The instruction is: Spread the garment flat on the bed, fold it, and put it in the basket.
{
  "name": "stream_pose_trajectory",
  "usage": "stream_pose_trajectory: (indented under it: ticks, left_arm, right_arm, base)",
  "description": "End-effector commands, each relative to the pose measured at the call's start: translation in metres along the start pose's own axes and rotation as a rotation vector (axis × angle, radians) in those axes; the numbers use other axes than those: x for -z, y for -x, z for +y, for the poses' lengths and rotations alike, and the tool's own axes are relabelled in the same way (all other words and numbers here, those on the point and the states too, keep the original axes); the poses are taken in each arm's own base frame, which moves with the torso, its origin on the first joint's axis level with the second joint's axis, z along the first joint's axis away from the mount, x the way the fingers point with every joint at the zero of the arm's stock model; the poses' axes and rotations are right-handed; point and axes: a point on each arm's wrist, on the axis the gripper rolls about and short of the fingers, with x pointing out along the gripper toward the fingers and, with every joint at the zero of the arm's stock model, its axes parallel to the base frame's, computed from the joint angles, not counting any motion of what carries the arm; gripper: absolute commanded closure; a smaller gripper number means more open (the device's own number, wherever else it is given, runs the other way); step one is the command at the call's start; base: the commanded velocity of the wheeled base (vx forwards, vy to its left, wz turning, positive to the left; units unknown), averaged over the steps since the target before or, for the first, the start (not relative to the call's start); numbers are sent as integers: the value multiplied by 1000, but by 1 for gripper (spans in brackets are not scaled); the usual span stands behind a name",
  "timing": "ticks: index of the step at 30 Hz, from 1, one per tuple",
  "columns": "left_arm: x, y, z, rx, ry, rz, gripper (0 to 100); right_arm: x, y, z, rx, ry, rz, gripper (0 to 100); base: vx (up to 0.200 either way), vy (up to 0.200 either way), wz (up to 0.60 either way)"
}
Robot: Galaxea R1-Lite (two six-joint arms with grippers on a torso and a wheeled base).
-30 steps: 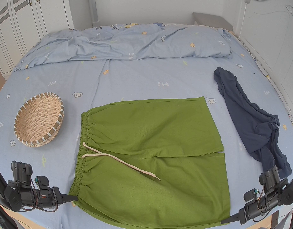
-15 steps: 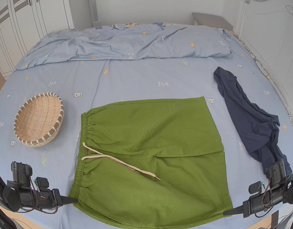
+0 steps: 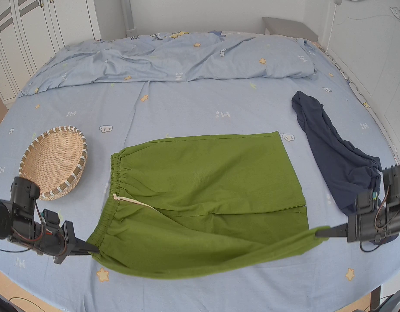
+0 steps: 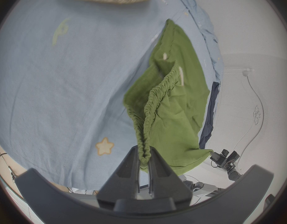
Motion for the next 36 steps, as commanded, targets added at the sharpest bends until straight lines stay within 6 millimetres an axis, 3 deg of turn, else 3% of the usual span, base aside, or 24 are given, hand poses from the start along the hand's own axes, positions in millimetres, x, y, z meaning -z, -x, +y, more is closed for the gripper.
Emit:
stream_pose_trajectory:
  ticks: [1,2,11,21,36]
  left_arm:
    - [-29,22,-36,36,-51,-81,100]
    - [-35,25,-40,46,-61,-101,100]
    - [-68,23,-64,80,-100,-137,100]
    - [-106,12,-83,86,-112,-133,100]
    - [-141,12,-101,114,-149,-189,100]
  right_arm:
    - [-55,21,16,4,40,-132,100]
    - [-68,19,16,5,43,-145,100]
    - [-114,10,18,-3,71,-185,100]
    - [-153,-15,7,53,77,-215,100]
    - [-195,-22,13,19,142,-293,100]
  base:
    - [0,0,0]
    - [0,0,0]
    - [0,0,0]
    - [0,0,0]
    - [0,0,0]
